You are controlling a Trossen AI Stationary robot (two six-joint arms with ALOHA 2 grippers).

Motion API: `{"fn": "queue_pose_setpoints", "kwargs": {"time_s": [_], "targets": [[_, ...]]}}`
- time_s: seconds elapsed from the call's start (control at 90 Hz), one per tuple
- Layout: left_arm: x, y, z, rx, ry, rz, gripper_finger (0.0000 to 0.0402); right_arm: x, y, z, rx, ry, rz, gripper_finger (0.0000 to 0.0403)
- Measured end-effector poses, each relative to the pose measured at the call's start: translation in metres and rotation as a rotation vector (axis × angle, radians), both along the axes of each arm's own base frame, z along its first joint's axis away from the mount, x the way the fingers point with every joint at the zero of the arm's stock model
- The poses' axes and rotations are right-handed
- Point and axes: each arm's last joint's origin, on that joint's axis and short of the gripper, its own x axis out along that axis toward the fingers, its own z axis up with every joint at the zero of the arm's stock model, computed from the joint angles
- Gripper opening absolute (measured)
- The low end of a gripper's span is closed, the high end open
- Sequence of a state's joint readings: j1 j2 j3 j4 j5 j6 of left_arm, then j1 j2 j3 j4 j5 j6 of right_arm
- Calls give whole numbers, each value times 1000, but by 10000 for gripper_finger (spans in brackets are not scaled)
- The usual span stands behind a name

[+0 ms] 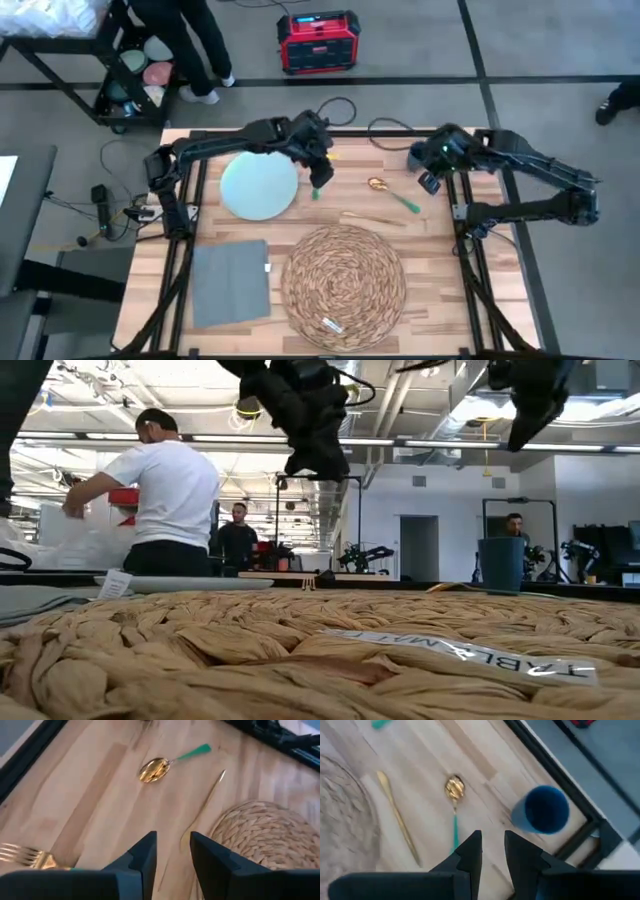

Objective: Set table place
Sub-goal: Adjust the green fork

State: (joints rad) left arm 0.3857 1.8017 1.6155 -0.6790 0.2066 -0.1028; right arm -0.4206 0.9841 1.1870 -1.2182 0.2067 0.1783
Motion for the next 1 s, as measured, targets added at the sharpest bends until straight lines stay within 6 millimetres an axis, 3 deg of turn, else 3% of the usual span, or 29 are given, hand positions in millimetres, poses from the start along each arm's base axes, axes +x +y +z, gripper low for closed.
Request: {"fn": "queue_pose_setpoints", "kwargs": {"time_s": [0.1,0.167,0.233,0.333,0.422,0.522,0.611,0.667,0.733,0.8,0.911,1.0], "targets": [[17,7,-6,24,-90,-92,103,-7,0,9,-18,-108,-7,70],[25,10,-20,-58,-38,-145,103,-14,3,21,-34,-259,9,70],[35,5,-31,-82,26,-209,102,-23,8,33,-42,-406,25,70],[45,-10,-33,-57,90,-330,98,-34,15,41,-33,-509,18,70],[41,-25,-42,-107,255,-379,91,-39,17,42,-25,-528,4,70],[27,-43,-55,-133,508,-303,87,-42,19,41,-16,-513,1,70],[19,-57,-64,-35,600,-255,87,-43,19,41,-28,-502,8,70],[23,-59,-70,38,567,-227,87,-43,18,41,-54,-498,4,70],[29,-49,-75,54,479,-137,87,-42,17,42,-85,-490,-3,70],[29,-24,-78,-2,411,35,87,-42,16,42,-91,-487,-7,70],[25,22,-84,-182,295,285,87,-42,17,42,-91,-487,-7,70],[20,46,-80,-304,204,467,87,-41,16,41,-90,-483,-8,70]]}}
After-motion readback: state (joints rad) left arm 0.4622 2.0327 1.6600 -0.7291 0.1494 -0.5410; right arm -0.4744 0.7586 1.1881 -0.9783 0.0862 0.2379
